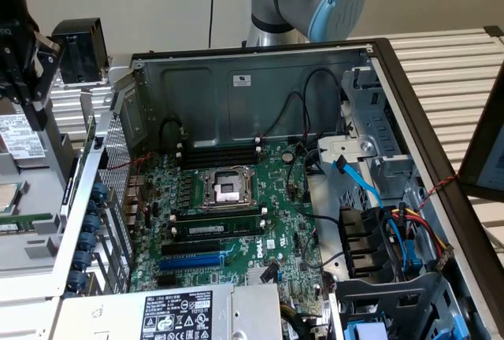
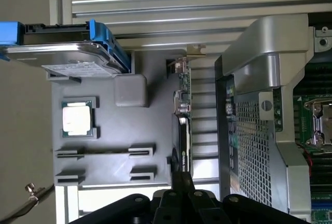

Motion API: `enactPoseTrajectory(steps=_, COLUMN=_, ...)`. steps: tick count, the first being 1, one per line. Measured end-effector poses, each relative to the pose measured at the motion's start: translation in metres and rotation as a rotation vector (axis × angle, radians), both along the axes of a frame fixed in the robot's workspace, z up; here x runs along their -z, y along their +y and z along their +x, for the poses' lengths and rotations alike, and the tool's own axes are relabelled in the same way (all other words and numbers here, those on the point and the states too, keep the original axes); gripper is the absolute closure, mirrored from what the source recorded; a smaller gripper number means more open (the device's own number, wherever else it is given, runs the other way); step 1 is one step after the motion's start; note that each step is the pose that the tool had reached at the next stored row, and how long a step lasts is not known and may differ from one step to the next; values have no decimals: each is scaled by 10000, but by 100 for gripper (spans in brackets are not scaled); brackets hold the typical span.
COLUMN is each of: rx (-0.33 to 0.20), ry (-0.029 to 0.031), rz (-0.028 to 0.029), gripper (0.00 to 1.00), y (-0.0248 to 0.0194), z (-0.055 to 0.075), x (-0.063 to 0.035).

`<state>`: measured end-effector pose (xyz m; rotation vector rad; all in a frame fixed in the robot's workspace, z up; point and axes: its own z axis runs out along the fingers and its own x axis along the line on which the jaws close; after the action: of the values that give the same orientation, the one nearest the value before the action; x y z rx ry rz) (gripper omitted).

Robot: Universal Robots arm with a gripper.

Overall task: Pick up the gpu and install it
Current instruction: 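Pick up the gpu and move the gpu toward the slot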

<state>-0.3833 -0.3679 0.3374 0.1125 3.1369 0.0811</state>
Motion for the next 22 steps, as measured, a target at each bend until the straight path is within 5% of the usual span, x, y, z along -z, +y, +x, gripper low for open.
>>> enactPoseTrajectory(steps=2, rx=1, ry=-1, rz=7, gripper=88, y=2, z=-2, x=37)
enactPoseTrajectory(steps=3, rx=6, ry=-4, rz=8, gripper=76, y=5, z=-2, x=54)
enactPoseTrajectory(steps=6, rx=23, ry=-24, rz=7, gripper=69, y=12, z=-2, x=95)
enactPoseTrajectory(steps=22, rx=429, ry=-285, rz=6, gripper=62, y=16, z=1, x=266)
